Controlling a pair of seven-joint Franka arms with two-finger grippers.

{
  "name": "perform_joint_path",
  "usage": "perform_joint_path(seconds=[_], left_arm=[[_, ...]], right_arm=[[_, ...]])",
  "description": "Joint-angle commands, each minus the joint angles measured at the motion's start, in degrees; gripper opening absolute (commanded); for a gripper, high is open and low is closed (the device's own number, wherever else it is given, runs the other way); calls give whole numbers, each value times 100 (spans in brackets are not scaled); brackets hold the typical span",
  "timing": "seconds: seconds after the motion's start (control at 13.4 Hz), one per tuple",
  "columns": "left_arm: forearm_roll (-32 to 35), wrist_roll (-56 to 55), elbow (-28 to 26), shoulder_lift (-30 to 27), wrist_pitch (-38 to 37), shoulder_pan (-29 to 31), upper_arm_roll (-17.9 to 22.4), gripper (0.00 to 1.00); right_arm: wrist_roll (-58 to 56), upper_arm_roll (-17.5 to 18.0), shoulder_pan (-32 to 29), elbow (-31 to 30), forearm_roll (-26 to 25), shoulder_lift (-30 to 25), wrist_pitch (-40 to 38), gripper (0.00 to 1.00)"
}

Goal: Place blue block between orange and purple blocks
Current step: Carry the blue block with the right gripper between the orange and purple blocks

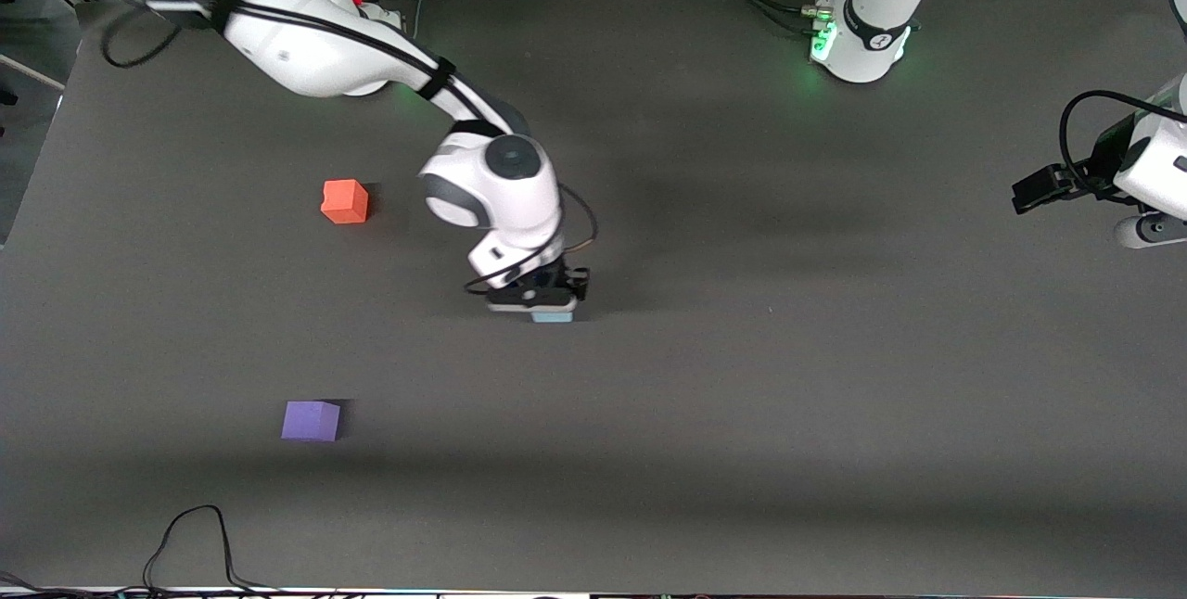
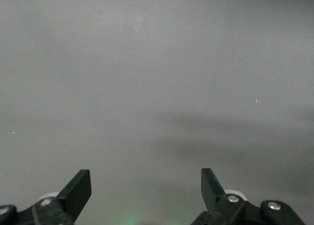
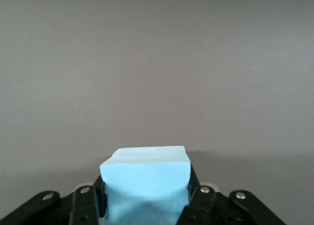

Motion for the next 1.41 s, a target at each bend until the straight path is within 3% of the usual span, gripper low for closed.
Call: perform_joint_path(seconds=[0.0,0.15,0.3,0.52,0.82,1.34], left_arm=[[36,115,151,47,-92,45,-23,100],[36,115,142,47,-92,54,-23,100],[36,115,142,47,-83,54,-23,100],[36,106,133,38,-109,11,-32,100],[36,106,133,38,-100,19,-32,100],[36,106,133,12,-118,-16,-58,100]], right_arm=[[-1940,-780,-187,-814,1812,-1385,-315,25],[-3078,-1493,-142,-1190,2713,-1975,-484,22],[-3607,-2144,-134,-1770,2813,-2346,-379,21],[-4188,-2849,-151,-2545,2813,-2278,742,21],[-4260,-3149,-169,-2626,2830,-1575,1405,21],[-4682,-3413,-186,-2661,2822,-1477,1564,25]])
